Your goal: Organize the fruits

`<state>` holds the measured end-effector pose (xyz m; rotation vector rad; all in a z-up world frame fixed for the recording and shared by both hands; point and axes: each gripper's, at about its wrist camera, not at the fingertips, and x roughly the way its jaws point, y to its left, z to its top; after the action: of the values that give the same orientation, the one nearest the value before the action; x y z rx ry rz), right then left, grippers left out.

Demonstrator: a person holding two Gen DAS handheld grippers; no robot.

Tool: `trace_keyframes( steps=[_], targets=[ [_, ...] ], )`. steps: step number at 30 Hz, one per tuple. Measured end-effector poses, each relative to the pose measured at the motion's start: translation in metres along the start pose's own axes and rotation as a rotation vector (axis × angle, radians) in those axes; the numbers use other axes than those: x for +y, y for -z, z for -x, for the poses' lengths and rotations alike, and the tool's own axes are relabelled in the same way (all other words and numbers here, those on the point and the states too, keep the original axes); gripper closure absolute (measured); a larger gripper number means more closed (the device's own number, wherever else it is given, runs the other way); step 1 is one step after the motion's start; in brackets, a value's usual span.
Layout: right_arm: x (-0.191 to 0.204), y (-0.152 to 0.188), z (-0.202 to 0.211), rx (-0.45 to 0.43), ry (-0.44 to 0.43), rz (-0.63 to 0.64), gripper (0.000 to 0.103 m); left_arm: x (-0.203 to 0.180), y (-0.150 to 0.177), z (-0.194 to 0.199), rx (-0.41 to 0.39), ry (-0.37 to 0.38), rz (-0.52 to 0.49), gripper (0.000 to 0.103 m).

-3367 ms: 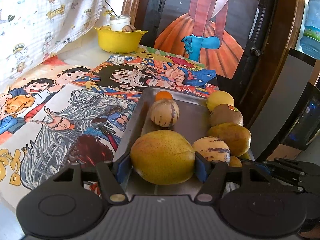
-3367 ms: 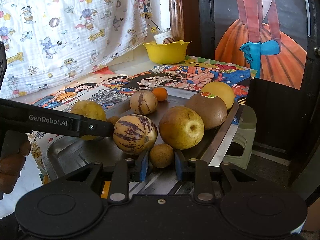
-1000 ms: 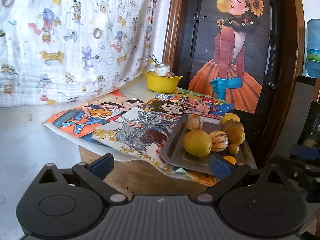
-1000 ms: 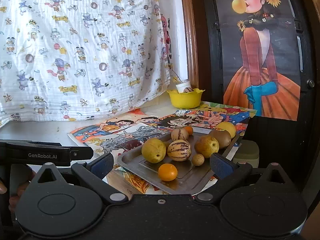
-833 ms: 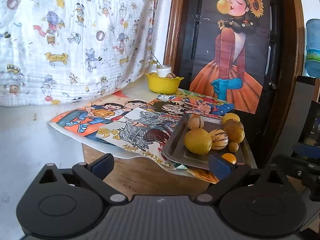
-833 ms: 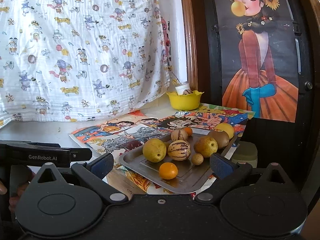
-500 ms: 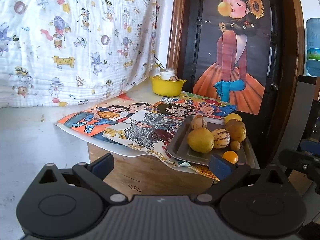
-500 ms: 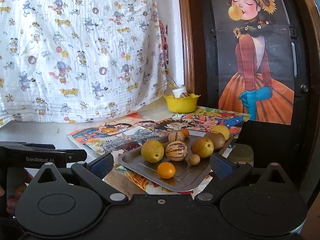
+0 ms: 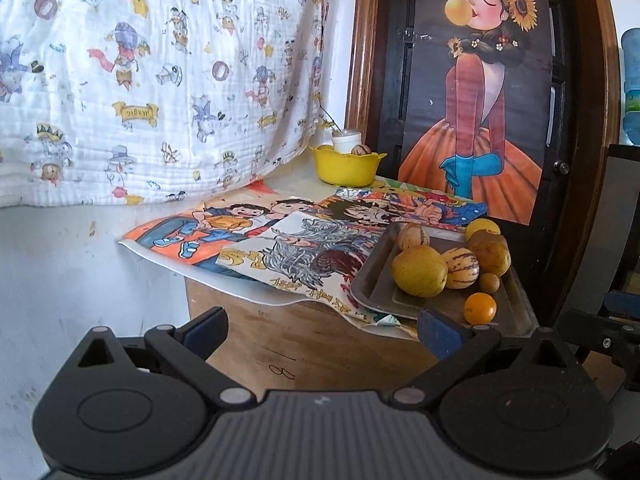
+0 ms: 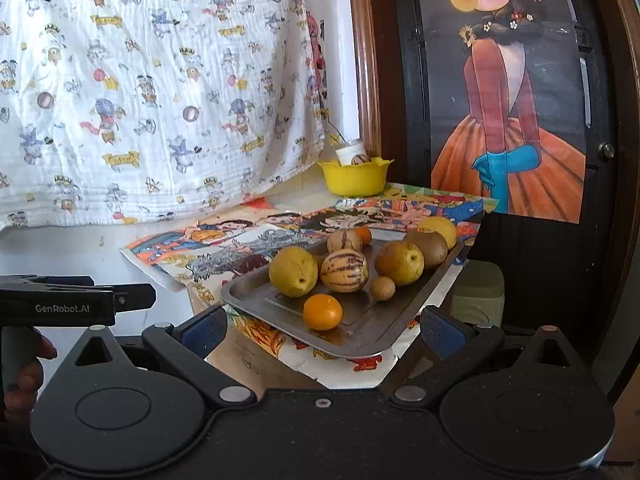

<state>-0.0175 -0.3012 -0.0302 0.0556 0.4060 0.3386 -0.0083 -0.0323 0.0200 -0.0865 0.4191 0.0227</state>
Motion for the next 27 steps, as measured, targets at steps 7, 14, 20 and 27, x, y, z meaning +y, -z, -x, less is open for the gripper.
trace_keyframes(
  steps=[7,14,20,27],
  targets=[
    [-0.0035,0.0021,-0.0074,0.020,0.001,-0.011,0.001,0.0049,0.0038,-0.0091,0.021,0.000,0.024,0.000],
    [-0.0056,0.0029,-0.0085,0.023,0.000,-0.016,0.001,0.0045,0.0052,-0.0106,0.026,0.002,0.025,0.000],
    [-0.0056,0.0031,-0.0085,0.023,0.001,-0.017,0.001,0.0041,0.0053,-0.0104,0.026,0.003,0.024,0.000],
    [-0.0064,0.0038,-0.0085,0.024,0.001,-0.018,0.001,0.0033,0.0066,-0.0097,0.025,0.005,0.021,0.000]
  ],
)
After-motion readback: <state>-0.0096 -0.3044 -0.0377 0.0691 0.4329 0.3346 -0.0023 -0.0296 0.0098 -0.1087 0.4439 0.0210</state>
